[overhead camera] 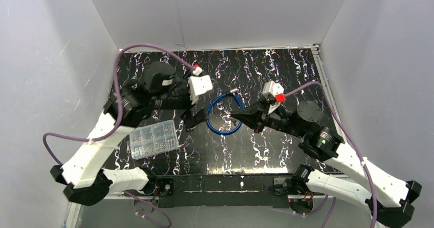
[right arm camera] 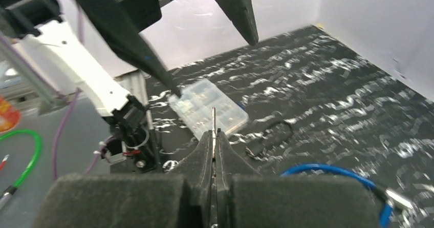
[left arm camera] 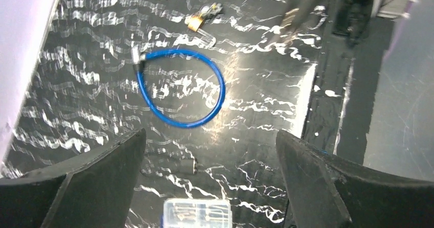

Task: Unlock with the key
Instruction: Pick up the key from the center of the board, then pick up the lock from the center of the board.

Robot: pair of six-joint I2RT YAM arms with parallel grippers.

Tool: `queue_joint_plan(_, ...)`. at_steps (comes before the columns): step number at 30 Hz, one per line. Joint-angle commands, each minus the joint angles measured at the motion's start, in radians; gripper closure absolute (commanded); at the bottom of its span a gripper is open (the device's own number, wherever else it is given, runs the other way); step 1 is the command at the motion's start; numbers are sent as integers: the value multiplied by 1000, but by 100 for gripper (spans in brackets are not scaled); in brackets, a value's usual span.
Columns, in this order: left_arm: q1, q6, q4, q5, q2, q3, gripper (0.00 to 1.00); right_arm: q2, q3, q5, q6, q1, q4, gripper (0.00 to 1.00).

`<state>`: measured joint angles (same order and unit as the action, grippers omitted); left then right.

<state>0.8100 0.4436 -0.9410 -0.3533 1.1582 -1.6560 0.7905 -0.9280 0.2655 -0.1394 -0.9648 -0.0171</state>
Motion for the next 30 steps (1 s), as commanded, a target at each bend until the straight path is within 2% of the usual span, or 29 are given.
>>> queue_joint_plan(1, -142, -144, 93, 28, 132, 63, 2, -117, 83, -171, -18, 50, 36, 99)
queue_joint_plan(4, -203, -151, 146, 14, 272, 79, 2, -185, 132, -236, -42, 73, 55, 99)
queue_joint_plan(9, -212, -129, 286, 62, 511, 63, 2, -255, 162, -320, -67, 81, 82, 99)
queue_joint_plan(16, -221, -111, 313, 73, 844, -123, 2, -297, 163, -367, -90, 84, 96, 99)
queue_joint_plan(25, -241, -77, 429, 121, 1021, -199, 2, -308, 150, -358, -110, 86, 88, 99)
queue_joint_plan(30, -254, -70, 463, 78, 1074, -207, 2, -302, 140, -357, -113, 86, 86, 99)
